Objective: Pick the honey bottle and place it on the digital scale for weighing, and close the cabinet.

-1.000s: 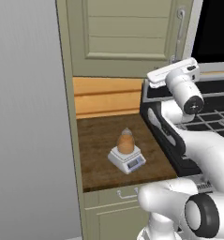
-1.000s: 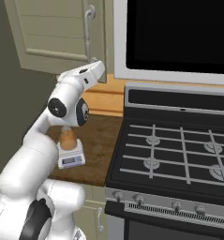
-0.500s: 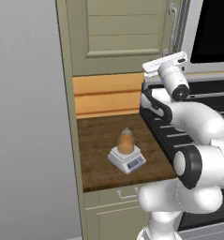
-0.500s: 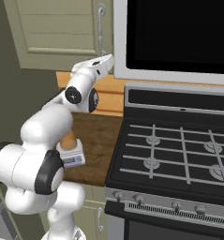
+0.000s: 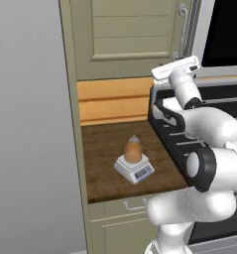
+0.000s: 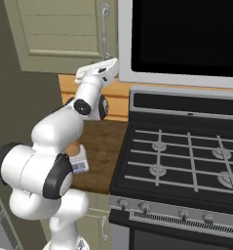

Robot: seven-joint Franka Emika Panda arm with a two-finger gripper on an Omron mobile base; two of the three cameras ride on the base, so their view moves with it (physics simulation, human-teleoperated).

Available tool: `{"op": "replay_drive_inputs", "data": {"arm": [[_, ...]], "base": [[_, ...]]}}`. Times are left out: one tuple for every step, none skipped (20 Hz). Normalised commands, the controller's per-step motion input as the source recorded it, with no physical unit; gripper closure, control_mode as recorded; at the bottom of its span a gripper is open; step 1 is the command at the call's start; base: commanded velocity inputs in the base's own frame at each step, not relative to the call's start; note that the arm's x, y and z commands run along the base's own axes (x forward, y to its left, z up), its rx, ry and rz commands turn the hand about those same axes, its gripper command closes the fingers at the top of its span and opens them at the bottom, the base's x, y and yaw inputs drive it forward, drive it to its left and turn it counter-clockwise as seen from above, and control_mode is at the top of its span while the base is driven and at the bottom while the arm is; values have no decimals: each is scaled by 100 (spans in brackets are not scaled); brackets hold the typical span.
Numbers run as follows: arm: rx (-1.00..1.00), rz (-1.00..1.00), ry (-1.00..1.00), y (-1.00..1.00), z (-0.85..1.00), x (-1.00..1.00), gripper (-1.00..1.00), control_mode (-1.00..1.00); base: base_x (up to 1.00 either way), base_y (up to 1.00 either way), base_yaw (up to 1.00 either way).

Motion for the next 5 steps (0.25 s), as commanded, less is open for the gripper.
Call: {"op": "replay_drive_inputs", "data": {"arm": [[4, -2, -7, -31, 19, -28, -100, -100], [3, -5, -7, -30, 28, -52, -100, -100], [3, -6, -6, -28, 28, -67, -100, -100], [2, -6, -2, -24, 25, -69, -100, -100], [2, -6, -2, -23, 17, -66, -100, -100]], "base": [[0, 0, 0], [0, 0, 0], [0, 0, 0], [0, 0, 0], [0, 0, 0]]}}
